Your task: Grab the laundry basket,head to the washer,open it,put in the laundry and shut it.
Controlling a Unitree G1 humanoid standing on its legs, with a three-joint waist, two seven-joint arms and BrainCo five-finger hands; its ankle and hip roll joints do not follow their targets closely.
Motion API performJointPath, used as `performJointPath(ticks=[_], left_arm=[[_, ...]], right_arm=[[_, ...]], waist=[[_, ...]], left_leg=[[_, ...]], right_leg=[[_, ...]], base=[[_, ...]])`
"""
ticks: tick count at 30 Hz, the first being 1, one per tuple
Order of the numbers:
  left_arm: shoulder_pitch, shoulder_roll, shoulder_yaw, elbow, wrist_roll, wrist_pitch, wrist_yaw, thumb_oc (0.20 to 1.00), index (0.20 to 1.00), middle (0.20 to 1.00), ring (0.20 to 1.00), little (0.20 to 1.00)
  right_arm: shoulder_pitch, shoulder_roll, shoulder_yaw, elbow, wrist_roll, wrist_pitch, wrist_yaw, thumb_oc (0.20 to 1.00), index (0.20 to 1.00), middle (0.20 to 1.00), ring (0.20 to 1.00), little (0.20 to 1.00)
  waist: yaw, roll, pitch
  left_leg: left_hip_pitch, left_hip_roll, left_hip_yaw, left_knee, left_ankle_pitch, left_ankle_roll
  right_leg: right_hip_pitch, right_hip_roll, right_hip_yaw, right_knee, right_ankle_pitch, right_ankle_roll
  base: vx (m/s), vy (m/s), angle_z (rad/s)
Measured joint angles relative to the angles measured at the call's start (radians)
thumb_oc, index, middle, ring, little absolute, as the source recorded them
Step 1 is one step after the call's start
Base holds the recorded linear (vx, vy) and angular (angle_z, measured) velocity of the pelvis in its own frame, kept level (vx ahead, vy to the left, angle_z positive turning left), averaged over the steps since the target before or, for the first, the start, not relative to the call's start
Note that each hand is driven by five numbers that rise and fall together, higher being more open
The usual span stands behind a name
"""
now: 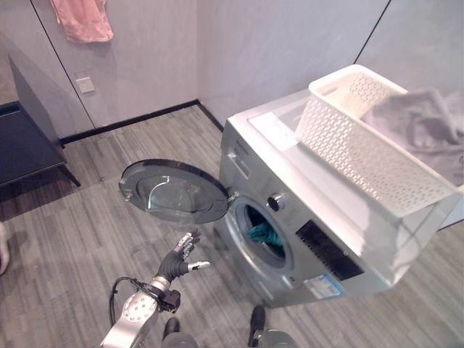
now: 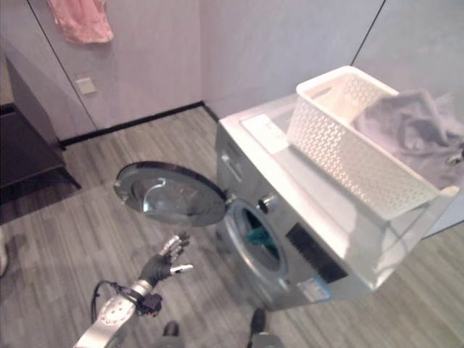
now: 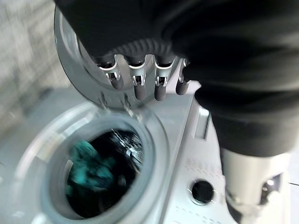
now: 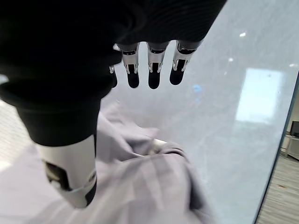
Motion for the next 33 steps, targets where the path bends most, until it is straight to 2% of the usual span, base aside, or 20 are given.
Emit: performJointPath(ticks=[3,4,9,11,16,23,27,29,33], left_arm=[[-0.002,-0.001,-0.003,-0.003,0.025,0.001,-0.004,1.0,1.0,1.0,1.0,1.0],[-0.006,-0.004,-0.002,-0.006,0.025,0.001,-0.006,1.0,1.0,1.0,1.0,1.0],[-0.02,0.006,0.006,-0.009,0.025,0.001,-0.006,1.0,1.0,1.0,1.0,1.0],[-0.013,0.012,0.007,-0.008,0.025,0.001,-0.007,1.0,1.0,1.0,1.0,1.0],[-0.007,0.014,0.006,-0.009,0.025,0.001,-0.009,1.0,1.0,1.0,1.0,1.0],[-0.007,0.012,0.006,-0.009,0.025,0.001,-0.009,1.0,1.0,1.0,1.0,1.0],[0.052,-0.002,0.022,-0.01,0.024,0.001,-0.011,1.0,1.0,1.0,1.0,1.0],[0.066,0.002,0.013,-0.01,0.024,0.001,-0.009,1.0,1.0,1.0,1.0,1.0],[0.071,0.001,-0.001,-0.01,0.024,0.002,-0.009,1.0,1.0,1.0,1.0,1.0]], right_arm=[[-0.033,-0.01,0.001,0.024,0.0,0.001,-0.003,1.0,1.0,1.0,1.0,1.0],[-0.032,-0.009,0.006,0.036,-0.001,-0.001,-0.003,1.0,1.0,1.0,1.0,1.0],[-0.032,-0.009,0.012,0.051,-0.001,0.002,-0.001,1.0,1.0,1.0,1.0,1.0],[-0.032,-0.005,0.012,0.064,-0.001,0.002,-0.004,1.0,1.0,1.0,1.0,1.0],[-0.032,-0.002,0.013,0.088,-0.001,0.0,-0.01,1.0,1.0,1.0,1.0,1.0],[-0.032,-0.002,0.013,0.09,-0.001,0.001,-0.014,1.0,1.0,1.0,1.0,1.0],[0.007,0.057,-0.008,0.15,0.031,0.013,-0.029,1.0,1.0,1.0,1.0,1.0],[0.042,0.076,-0.009,0.162,0.044,0.005,-0.027,1.0,1.0,1.0,1.0,1.0],[0.033,0.081,-0.008,0.171,0.069,0.002,-0.024,1.0,1.0,1.0,1.0,1.0]], waist=[[-0.004,0.01,-0.004],[-0.008,0.013,-0.008],[-0.009,0.018,-0.011],[0.008,0.018,-0.016],[0.024,0.013,-0.031],[0.017,0.013,-0.039],[0.024,0.038,-0.084],[0.058,0.055,-0.091],[0.099,0.117,-0.087]], left_leg=[[-0.006,0.018,0.0,0.003,0.016,-0.019],[-0.004,0.022,-0.001,-0.001,0.012,-0.035],[-0.006,0.005,-0.002,-0.001,-0.007,-0.064],[-0.019,-0.004,-0.005,0.001,-0.007,-0.064],[-0.023,-0.013,-0.027,-0.013,-0.002,-0.062],[-0.024,-0.013,-0.027,-0.013,-0.001,-0.062],[-0.058,0.009,-0.061,-0.015,-0.008,-0.052],[-0.076,0.019,-0.073,-0.015,-0.004,-0.056],[-0.127,0.017,-0.103,-0.016,0.031,-0.072]], right_leg=[[-0.002,0.023,-0.011,0.007,-0.001,-0.019],[-0.001,0.026,-0.012,0.007,-0.001,-0.02],[0.0,0.012,-0.012,0.007,0.003,-0.011],[0.0,-0.009,-0.015,0.007,0.006,-0.004],[-0.009,-0.007,-0.024,0.006,0.002,-0.001],[-0.009,-0.007,-0.025,0.007,0.005,-0.003],[-0.007,0.007,-0.074,-0.002,-0.012,-0.012],[-0.023,0.018,-0.078,-0.002,-0.02,-0.013],[-0.063,0.021,-0.104,0.006,-0.005,-0.023]], base=[[0.04,-0.076,-0.02],[0.0,0.0,0.06],[0.02,-0.044,0.04],[0.03,-0.094,0.1],[0.0,-0.001,0.09],[0.02,-0.026,0.0],[0.12,-0.245,0.25],[0.01,-0.031,0.2],[0.0,-0.021,0.19]])
